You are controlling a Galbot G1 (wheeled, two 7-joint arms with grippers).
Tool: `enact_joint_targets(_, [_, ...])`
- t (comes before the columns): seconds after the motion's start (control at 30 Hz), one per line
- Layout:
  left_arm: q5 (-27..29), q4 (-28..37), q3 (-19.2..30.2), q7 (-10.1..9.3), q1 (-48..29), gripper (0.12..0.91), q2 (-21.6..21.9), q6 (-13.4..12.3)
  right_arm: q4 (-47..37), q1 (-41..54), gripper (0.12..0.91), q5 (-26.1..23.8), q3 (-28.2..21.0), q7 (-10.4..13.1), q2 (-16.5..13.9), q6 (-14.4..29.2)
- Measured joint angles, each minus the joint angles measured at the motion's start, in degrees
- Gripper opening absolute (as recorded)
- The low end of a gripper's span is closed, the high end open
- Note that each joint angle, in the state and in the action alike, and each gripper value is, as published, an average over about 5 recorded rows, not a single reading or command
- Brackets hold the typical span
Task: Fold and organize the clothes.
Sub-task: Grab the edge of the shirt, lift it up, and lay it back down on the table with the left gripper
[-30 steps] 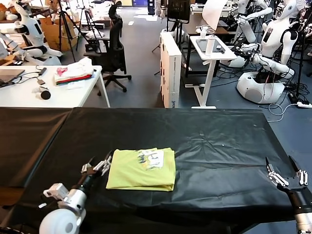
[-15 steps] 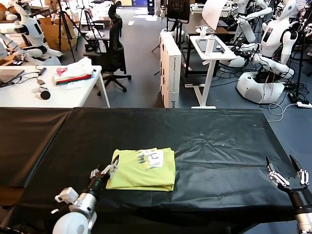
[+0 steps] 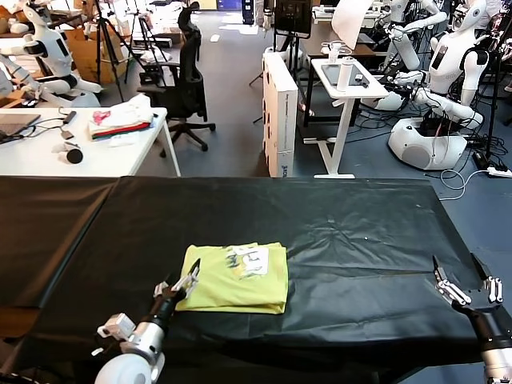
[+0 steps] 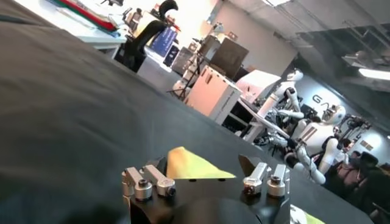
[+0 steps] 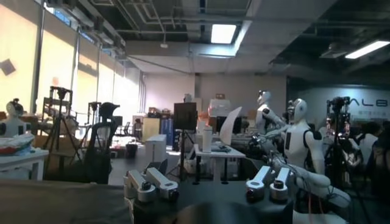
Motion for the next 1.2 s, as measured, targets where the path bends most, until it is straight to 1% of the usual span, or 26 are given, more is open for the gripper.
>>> enact_joint_targets(0.33, [-0.2, 0.3, 0.0, 0.21, 0.2, 0.907, 0.2, 0.2, 0.2, 0.3, 0.907, 0.0, -0.4, 0.0, 0.0, -0.2])
enact_joint_targets(0.43, [-0.2, 0.6, 0.1, 0.28, 0.3, 0.887, 0.0, 0.2, 0.2, 0.4, 0.907, 0.0, -0.5, 0.0, 0.0, -0.2])
enact_joint_targets(0.5, [-0.2, 0.9, 0.2, 0.32, 0.3, 0.842, -0.1, 0.2, 0.2, 0.4, 0.907, 0.0, -0.5, 0.0, 0.0, -0.2])
enact_joint_targets(0.6, [-0.3, 1.2, 0.3, 0.42, 0.2, 0.752, -0.4, 0.2, 0.3, 0.3, 0.907, 0.0, -0.5, 0.0, 0.0, -0.2])
enact_joint_targets(0.83, [-0.8, 1.3, 0.3, 0.65, 0.3, 0.599, -0.5, 0.2, 0.5, 0.4, 0.907, 0.0, -0.8, 0.0, -0.2, -0.3])
enact_joint_targets(0.93, [-0.9, 1.2, 0.2, 0.78, 0.4, 0.512, -0.5, 0.2, 0.6, 0.3, 0.907, -0.1, -1.0, 0.0, -0.1, -0.5])
enact_joint_targets(1.03, [-0.8, 1.1, 0.2, 0.92, 0.4, 0.393, -0.5, 0.2, 0.8, 0.3, 0.907, -0.2, -1.1, 0.1, 0.0, -0.7])
enact_joint_targets(1.1, [-0.8, 1.0, 0.2, 0.96, 0.4, 0.299, -0.5, 0.2, 0.9, 0.3, 0.907, -0.2, -1.1, 0.1, 0.0, -0.8])
enact_joint_targets(1.17, [-0.9, 0.8, 0.2, 0.98, 0.4, 0.232, -0.5, 0.2, 0.9, 0.4, 0.907, -0.2, -1.1, 0.2, 0.0, -0.8])
enact_joint_targets(1.2, [-0.9, 0.7, 0.2, 0.98, 0.4, 0.214, -0.5, 0.3, 0.9, 0.5, 0.907, -0.3, -1.1, 0.2, 0.0, -0.9])
